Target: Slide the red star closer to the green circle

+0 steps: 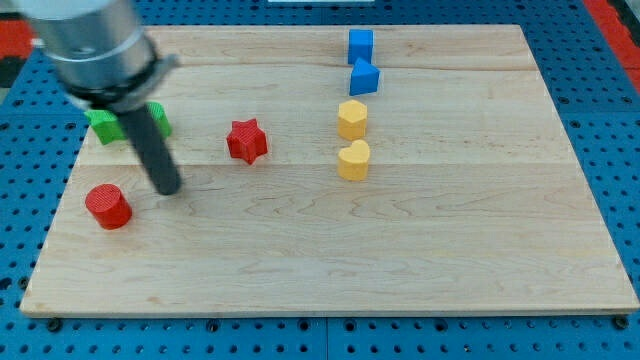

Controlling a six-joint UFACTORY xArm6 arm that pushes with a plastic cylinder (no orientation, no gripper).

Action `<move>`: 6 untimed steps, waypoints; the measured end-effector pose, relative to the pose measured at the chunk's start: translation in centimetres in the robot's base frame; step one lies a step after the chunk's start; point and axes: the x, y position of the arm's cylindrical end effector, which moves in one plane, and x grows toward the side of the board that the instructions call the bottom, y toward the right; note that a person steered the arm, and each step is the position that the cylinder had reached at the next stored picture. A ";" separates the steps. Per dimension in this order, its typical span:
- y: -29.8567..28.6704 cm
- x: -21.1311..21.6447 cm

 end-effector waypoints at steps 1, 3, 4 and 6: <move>9.5 -2.3; 5.4 -7.8; -4.6 -7.8; 12.9 -7.5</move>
